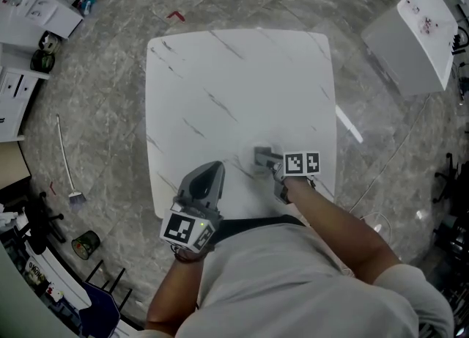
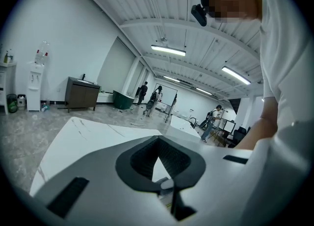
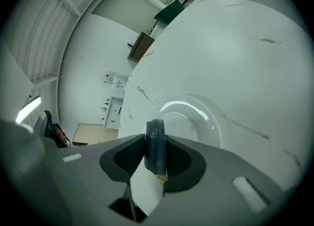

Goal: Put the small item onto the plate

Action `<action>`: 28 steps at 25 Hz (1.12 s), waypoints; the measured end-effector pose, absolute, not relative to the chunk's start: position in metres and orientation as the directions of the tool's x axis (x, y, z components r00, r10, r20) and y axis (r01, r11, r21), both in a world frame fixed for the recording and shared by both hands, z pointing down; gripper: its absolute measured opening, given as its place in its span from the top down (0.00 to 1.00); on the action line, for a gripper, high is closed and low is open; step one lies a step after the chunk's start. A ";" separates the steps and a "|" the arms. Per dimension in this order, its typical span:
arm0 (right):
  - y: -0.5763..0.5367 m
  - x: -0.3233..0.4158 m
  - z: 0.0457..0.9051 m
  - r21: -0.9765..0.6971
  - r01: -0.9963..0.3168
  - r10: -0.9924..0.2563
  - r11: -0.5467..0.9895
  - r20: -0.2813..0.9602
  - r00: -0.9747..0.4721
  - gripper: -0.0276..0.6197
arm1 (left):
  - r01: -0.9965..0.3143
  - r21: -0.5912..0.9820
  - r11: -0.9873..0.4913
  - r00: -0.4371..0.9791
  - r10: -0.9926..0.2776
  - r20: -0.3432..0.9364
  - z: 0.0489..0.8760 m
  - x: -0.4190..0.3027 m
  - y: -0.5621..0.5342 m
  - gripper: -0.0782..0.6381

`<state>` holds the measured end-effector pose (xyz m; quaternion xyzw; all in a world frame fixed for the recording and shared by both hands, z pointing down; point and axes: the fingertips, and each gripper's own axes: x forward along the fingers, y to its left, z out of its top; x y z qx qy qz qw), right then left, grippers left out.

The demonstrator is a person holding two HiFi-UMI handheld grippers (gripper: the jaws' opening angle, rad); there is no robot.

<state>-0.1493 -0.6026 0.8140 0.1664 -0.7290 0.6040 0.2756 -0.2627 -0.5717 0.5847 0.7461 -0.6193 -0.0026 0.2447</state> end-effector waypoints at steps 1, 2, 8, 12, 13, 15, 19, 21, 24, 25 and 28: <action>-0.603 -0.149 0.816 -0.774 -0.589 0.092 0.232 0.620 -0.779 0.78 | -0.921 0.372 -0.114 0.236 -0.924 0.301 0.586 -0.264 -0.572 0.88; -0.602 -0.148 0.818 -0.759 -0.602 0.094 0.249 0.637 -0.765 0.77 | -0.920 0.375 -0.115 0.239 -0.923 0.302 0.588 -0.266 -0.572 0.88; -0.607 -0.138 0.817 -0.666 -0.669 0.054 0.331 0.721 -0.691 0.62 | -0.913 0.385 -0.132 0.256 -0.921 0.292 0.583 -0.264 -0.571 0.88; -0.612 -0.131 0.808 -0.626 -0.686 0.016 0.369 0.743 -0.669 0.59 | -0.914 0.380 -0.142 0.259 -0.925 0.279 0.577 -0.263 -0.566 0.88; -0.613 -0.130 0.803 -0.626 -0.684 0.009 0.374 0.740 -0.672 0.59 | -0.913 0.383 -0.139 0.257 -0.926 0.278 0.575 -0.262 -0.565 0.88; -0.614 -0.129 0.791 -0.630 -0.673 -0.007 0.387 0.728 -0.685 0.59 | -0.912 0.385 -0.138 0.256 -0.927 0.275 0.572 -0.259 -0.564 0.88; -0.611 -0.133 0.748 -0.655 -0.598 -0.010 0.461 0.670 -0.742 0.60 | -0.915 0.372 -0.157 0.262 -0.932 0.251 0.558 -0.249 -0.564 0.88; -0.609 -0.134 0.721 -0.659 -0.546 -0.005 0.517 0.636 -0.772 0.67 | -0.917 0.360 -0.171 0.267 -0.935 0.235 0.546 -0.242 -0.568 0.88; -0.613 -0.129 0.676 -0.632 -0.474 -0.027 0.613 0.583 -0.812 0.81 | -0.921 0.340 -0.189 0.270 -0.940 0.209 0.527 -0.228 -0.574 0.88; -0.616 -0.125 0.660 -0.618 -0.454 -0.045 0.642 0.561 -0.827 0.85 | -0.923 0.332 -0.193 0.269 -0.942 0.202 0.520 -0.222 -0.575 0.88; -0.628 -0.114 0.608 -0.563 -0.398 -0.108 0.724 0.478 -0.872 0.94 | -0.930 0.308 -0.199 0.263 -0.947 0.182 0.494 -0.207 -0.584 0.88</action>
